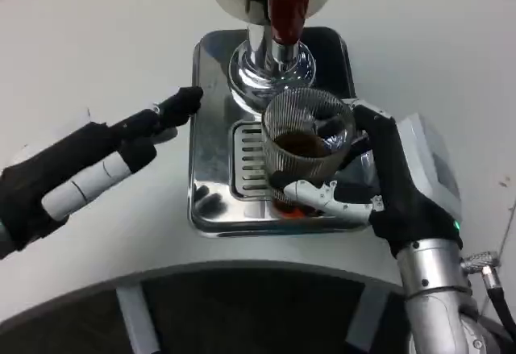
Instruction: Grasp the cup under the faucet to collect the drink, then remove the cup.
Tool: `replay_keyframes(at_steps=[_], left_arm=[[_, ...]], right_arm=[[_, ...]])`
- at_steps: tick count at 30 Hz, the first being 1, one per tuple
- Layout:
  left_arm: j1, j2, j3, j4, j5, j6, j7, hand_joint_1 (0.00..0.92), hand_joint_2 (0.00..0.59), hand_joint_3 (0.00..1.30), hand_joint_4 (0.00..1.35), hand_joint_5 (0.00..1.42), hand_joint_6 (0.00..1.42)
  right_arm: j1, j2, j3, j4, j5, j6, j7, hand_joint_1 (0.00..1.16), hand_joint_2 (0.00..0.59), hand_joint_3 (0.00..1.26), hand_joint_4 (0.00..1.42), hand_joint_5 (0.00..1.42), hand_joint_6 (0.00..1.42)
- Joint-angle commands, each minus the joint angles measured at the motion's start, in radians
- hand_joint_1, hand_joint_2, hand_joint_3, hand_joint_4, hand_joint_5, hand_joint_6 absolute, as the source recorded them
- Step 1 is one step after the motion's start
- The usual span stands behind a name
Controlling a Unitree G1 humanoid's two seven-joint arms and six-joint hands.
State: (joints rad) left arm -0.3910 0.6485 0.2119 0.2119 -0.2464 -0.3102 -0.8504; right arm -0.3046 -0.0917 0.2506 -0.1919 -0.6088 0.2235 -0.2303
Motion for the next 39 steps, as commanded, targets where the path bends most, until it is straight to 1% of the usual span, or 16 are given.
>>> replay_keyframes(at_steps=[1,12,16,27,30,35,39], left_arm=[[0.042,-0.012,-0.022,-0.024,0.043,-0.045,0.036,0.000,0.088,0.00,0.00,0.00,0.00],[0.099,-0.025,-0.066,-0.071,0.131,-0.136,0.128,0.000,0.078,0.00,0.00,0.00,0.00],[0.131,-0.025,-0.082,-0.088,0.163,-0.180,0.153,0.000,0.074,0.00,0.00,0.00,0.00],[0.177,-0.019,-0.113,-0.125,0.250,-0.267,0.219,0.000,0.061,0.00,0.00,0.00,0.00],[0.184,-0.017,-0.117,-0.133,0.261,-0.279,0.231,0.000,0.057,0.00,0.00,0.00,0.00],[0.227,-0.023,-0.118,-0.166,0.242,-0.331,0.235,0.000,0.043,0.00,0.00,0.00,0.00],[0.253,-0.022,-0.117,-0.199,0.248,-0.347,0.243,0.000,0.041,0.00,0.00,0.00,0.00]], right_arm=[[0.051,-0.008,0.001,-0.091,-0.016,-0.036,0.008,0.96,0.235,0.97,1.26,1.28,1.42],[0.134,-0.025,-0.005,-0.193,-0.030,-0.034,0.049,0.97,0.225,0.97,1.25,1.28,1.42],[0.187,-0.035,-0.010,-0.253,-0.034,-0.033,0.069,0.97,0.222,0.97,1.25,1.28,1.42],[0.330,-0.059,-0.033,-0.397,-0.047,-0.039,0.121,0.97,0.218,0.96,1.25,1.28,1.42],[0.366,-0.063,-0.037,-0.426,-0.049,-0.043,0.130,0.97,0.218,0.96,1.25,1.28,1.42],[0.414,-0.073,-0.038,-0.472,-0.051,-0.054,0.154,0.97,0.218,0.96,1.25,1.28,1.42],[0.449,-0.075,-0.036,-0.506,-0.058,-0.061,0.173,0.97,0.218,0.96,1.25,1.28,1.42]])
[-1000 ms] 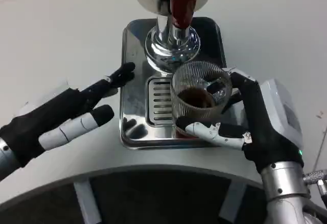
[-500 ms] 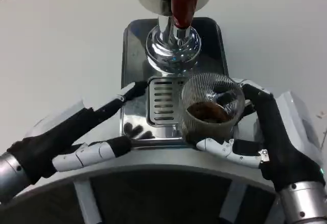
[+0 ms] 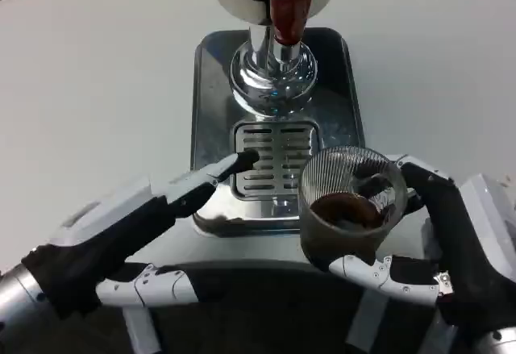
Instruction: Grasp the cup under the faucet to collect the drink, then remove the cup.
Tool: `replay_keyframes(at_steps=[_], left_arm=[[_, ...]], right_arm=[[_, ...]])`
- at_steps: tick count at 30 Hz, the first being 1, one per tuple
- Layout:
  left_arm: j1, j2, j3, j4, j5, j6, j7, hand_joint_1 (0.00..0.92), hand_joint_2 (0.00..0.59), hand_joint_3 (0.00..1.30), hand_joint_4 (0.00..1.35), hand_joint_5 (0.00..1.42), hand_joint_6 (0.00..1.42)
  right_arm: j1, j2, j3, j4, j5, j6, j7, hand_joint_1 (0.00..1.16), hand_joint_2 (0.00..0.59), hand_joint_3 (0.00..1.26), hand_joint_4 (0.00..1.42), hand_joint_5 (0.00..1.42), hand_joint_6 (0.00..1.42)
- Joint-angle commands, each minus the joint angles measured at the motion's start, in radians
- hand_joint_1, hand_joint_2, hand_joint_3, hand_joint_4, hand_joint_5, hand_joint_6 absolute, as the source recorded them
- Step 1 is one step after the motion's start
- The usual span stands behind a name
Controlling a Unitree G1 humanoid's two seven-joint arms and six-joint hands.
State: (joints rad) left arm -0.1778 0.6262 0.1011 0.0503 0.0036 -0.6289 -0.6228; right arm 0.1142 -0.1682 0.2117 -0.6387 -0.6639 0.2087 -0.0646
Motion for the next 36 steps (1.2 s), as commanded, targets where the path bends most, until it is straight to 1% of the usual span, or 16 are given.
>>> replay_keyframes(at_steps=[1,8,12,16,23,29,36], left_arm=[[0.046,0.002,-0.007,-0.046,0.000,-0.031,0.017,0.000,0.040,0.00,0.00,0.00,0.00],[0.103,0.010,0.004,-0.117,0.030,-0.039,0.037,0.000,0.039,0.00,0.00,0.00,0.00],[0.138,0.013,0.015,-0.151,0.049,-0.031,0.056,0.000,0.038,0.00,0.00,0.00,0.00],[0.173,0.011,0.026,-0.185,0.081,-0.020,0.082,0.000,0.037,0.00,0.00,0.00,0.00],[0.222,-0.006,0.015,-0.259,0.133,0.009,0.119,0.000,0.039,0.00,0.00,0.00,0.00],[0.257,-0.012,0.012,-0.317,0.167,0.051,0.141,0.000,0.039,0.00,0.00,0.00,0.00],[0.261,-0.015,0.013,-0.330,0.182,0.078,0.158,0.000,0.039,0.00,0.00,0.00,0.00]], right_arm=[[0.042,0.002,0.004,-0.068,-0.004,-0.050,0.011,0.97,0.218,0.96,1.25,1.28,1.42],[0.126,0.006,0.020,-0.129,-0.022,-0.074,0.033,0.97,0.217,0.96,1.25,1.28,1.42],[0.149,0.010,0.037,-0.145,-0.033,-0.081,0.041,0.97,0.217,0.96,1.25,1.28,1.42],[0.156,0.009,0.051,-0.153,-0.042,-0.088,0.052,0.97,0.217,0.96,1.25,1.28,1.42],[0.162,0.007,0.064,-0.166,-0.052,-0.095,0.080,0.97,0.217,0.95,1.25,1.28,1.42],[0.172,0.001,0.067,-0.177,-0.052,-0.101,0.094,0.97,0.217,0.95,1.25,1.28,1.42],[0.166,0.000,0.068,-0.172,-0.043,-0.108,0.111,0.97,0.217,0.95,1.25,1.28,1.42]])
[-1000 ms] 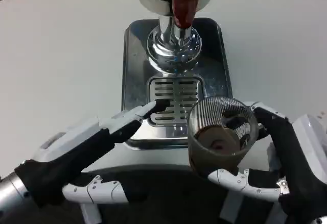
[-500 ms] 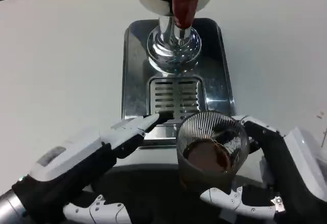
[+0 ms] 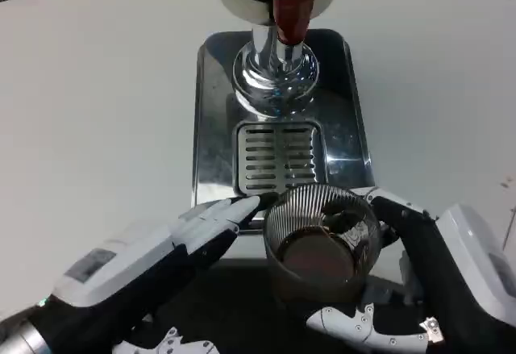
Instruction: Grasp the cup under the faucet to collect the drink, then remove the cup.
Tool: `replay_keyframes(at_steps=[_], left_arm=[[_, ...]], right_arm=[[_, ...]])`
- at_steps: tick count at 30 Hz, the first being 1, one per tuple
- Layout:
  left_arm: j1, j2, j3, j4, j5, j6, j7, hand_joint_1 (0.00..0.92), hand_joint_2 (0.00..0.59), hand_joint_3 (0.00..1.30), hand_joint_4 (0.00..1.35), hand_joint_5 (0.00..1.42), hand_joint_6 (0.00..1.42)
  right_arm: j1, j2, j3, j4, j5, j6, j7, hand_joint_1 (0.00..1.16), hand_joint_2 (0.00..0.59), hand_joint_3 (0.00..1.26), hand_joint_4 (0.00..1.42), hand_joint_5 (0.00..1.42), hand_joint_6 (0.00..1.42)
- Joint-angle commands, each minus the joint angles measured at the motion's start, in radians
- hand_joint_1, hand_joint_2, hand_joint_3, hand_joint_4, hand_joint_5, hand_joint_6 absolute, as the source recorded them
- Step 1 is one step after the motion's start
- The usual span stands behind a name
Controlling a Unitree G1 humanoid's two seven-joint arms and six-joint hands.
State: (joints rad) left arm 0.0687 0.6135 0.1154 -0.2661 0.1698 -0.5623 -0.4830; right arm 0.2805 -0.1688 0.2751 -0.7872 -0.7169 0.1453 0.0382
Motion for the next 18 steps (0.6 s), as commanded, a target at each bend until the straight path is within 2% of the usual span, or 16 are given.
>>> replay_keyframes(at_steps=[1,18], left_arm=[[0.014,-0.001,-0.001,-0.012,0.016,0.012,0.020,0.000,0.039,0.00,0.00,0.00,0.00],[0.009,0.004,0.009,0.011,0.051,0.025,0.052,0.000,0.039,0.00,0.00,0.00,0.00]], right_arm=[[-0.003,0.002,0.005,-0.023,0.010,-0.044,0.010,0.97,0.217,0.95,1.25,1.28,1.42],[-0.009,0.012,0.020,-0.028,0.000,-0.039,0.020,0.97,0.207,0.95,1.25,1.27,1.42]])
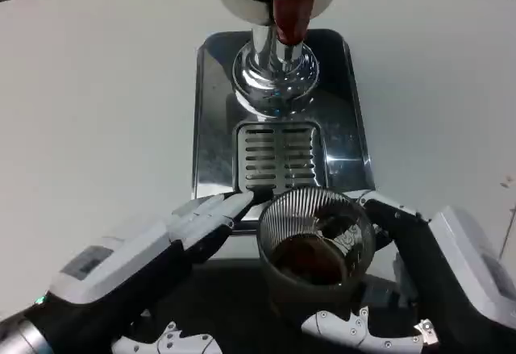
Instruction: Grasp the cup under the faucet to collect the drink, then remove the cup.
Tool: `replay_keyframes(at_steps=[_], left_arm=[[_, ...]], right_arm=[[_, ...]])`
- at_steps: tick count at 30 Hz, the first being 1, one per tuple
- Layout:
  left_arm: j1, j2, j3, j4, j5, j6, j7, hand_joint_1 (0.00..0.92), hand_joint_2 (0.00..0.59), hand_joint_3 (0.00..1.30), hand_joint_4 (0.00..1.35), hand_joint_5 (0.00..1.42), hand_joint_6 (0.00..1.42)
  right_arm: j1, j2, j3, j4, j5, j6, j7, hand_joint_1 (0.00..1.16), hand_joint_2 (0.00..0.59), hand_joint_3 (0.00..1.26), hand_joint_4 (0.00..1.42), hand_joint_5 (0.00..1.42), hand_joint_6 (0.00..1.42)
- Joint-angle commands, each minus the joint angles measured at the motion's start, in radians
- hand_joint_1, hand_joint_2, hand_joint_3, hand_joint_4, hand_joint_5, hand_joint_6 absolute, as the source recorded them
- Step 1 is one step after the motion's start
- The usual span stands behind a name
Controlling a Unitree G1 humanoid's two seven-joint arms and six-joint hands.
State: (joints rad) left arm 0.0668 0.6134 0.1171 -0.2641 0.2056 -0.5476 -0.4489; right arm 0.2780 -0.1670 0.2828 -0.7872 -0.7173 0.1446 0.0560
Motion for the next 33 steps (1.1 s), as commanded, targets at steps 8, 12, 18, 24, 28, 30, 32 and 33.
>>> replay_keyframes(at_steps=[8,12,18,24,28,30,32,33], left_arm=[[0.027,0.006,0.025,0.011,0.022,0.022,0.030,0.000,0.039,0.00,0.00,0.00,0.00],[0.037,0.007,0.033,0.010,0.023,0.025,0.036,0.000,0.039,0.00,0.00,0.00,0.00],[0.046,0.012,0.041,0.014,0.019,0.023,0.040,0.000,0.038,0.00,0.00,0.00,0.00],[0.037,0.014,0.035,0.022,0.012,0.013,0.037,0.000,0.038,0.00,0.00,0.00,0.00],[0.024,0.014,0.021,0.028,0.006,0.007,0.031,0.000,0.038,0.00,0.00,0.00,0.00],[0.018,0.014,0.015,0.030,0.006,0.005,0.030,0.000,0.038,0.00,0.00,0.00,0.00],[0.013,0.015,0.010,0.033,0.006,0.005,0.029,0.000,0.038,0.00,0.00,0.00,0.00],[0.011,0.015,0.008,0.033,0.005,0.004,0.028,0.000,0.038,0.00,0.00,0.00,0.00]], right_arm=[[-0.019,0.015,0.037,-0.021,-0.001,-0.036,0.013,0.98,0.207,0.95,1.25,1.27,1.42],[-0.032,0.017,0.045,-0.016,-0.002,-0.032,0.015,0.98,0.207,0.95,1.25,1.27,1.42],[-0.050,0.023,0.059,-0.007,-0.005,-0.026,0.021,0.98,0.207,0.95,1.25,1.26,1.42],[-0.053,0.021,0.051,-0.009,-0.004,-0.023,0.024,0.98,0.207,0.95,1.25,1.26,1.42],[-0.042,0.021,0.045,-0.019,-0.008,-0.022,0.022,0.98,0.207,0.95,1.25,1.26,1.42],[-0.034,0.022,0.042,-0.024,-0.011,-0.023,0.021,0.98,0.207,0.95,1.25,1.26,1.42],[-0.027,0.022,0.039,-0.029,-0.012,-0.025,0.020,0.98,0.207,0.95,1.25,1.26,1.42],[-0.025,0.022,0.038,-0.030,-0.012,-0.026,0.019,0.98,0.207,0.95,1.25,1.26,1.42]])
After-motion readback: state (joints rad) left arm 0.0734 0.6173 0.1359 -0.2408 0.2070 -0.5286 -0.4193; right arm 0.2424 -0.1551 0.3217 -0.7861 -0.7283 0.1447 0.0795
